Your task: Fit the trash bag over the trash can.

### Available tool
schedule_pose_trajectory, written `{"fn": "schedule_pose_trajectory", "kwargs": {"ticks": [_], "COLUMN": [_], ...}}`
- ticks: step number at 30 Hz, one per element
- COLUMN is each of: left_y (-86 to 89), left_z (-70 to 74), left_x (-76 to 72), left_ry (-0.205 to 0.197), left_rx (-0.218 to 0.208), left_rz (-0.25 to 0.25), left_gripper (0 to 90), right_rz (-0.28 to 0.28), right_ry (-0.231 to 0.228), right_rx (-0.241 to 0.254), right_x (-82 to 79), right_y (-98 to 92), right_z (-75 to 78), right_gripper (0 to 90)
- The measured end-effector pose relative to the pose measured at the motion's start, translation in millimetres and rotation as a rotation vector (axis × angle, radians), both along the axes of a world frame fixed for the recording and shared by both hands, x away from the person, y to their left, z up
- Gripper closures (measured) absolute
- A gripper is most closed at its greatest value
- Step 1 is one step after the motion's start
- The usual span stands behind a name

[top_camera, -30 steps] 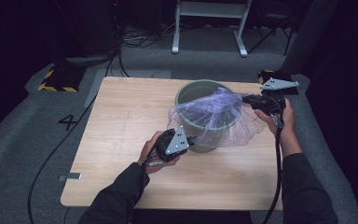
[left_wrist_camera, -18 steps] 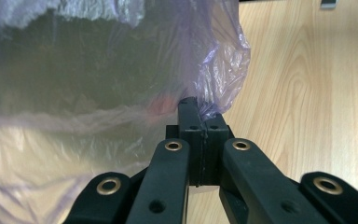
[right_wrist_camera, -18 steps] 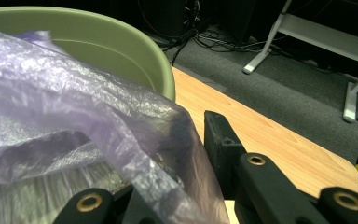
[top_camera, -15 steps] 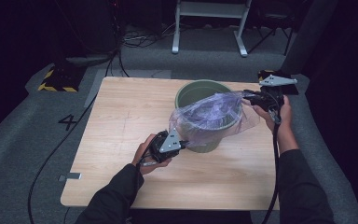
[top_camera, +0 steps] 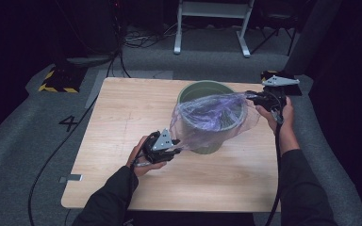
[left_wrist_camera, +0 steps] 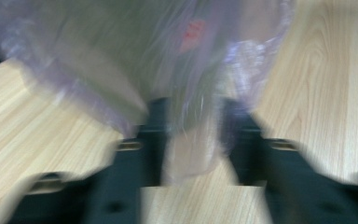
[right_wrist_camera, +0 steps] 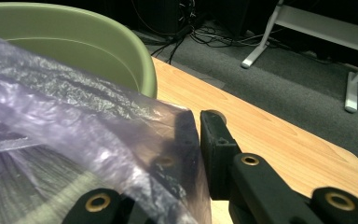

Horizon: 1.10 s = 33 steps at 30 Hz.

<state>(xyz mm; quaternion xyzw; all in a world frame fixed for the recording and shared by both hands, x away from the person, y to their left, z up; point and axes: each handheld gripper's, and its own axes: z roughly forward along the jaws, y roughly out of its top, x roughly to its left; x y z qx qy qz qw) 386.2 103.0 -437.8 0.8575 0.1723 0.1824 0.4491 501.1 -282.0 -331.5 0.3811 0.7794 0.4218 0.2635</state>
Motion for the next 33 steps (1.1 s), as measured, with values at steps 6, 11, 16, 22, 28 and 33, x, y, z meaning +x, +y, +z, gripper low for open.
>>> {"fn": "schedule_pose_trajectory", "kwargs": {"ticks": [6, 11, 16, 22, 28, 33], "left_y": [19.1, 30.2, 34.0, 22.9, 18.0, 16.2], "left_z": [14.8, 27.8, 56.0, 79.2, 86.5, 83.9], "left_x": [-14.3, -22.1, -13.6, 12.4, 40.5, 53.3], "left_ry": [0.003, -0.017, -0.043, -0.064, -0.078, -0.057], "left_rx": [-0.112, -0.164, -0.274, -0.284, -0.222, -0.257], "left_rz": [0.020, 0.034, 0.060, 0.105, 0.114, 0.049], "left_gripper": [22.5, 18.5, 21.7, 31.3, 54.7, 76.7], "right_rz": [0.011, 0.003, 0.014, 0.031, 0.040, 0.041], "right_ry": [-0.012, -0.024, -0.035, -0.044, -0.051, -0.047], "right_rx": [-0.012, -0.012, -0.030, -0.035, -0.029, -0.023], "right_x": [-2.6, -4.1, -6.2, -6.4, -4.0, 2.6], "right_y": [1.2, 1.0, 5.1, 8.0, 8.7, 12.3], "right_z": [2.2, 2.8, 4.9, 8.1, 7.0, 2.3], "right_gripper": [87.3, 90.0, 90.0, 88.4, 87.1, 87.2]}}
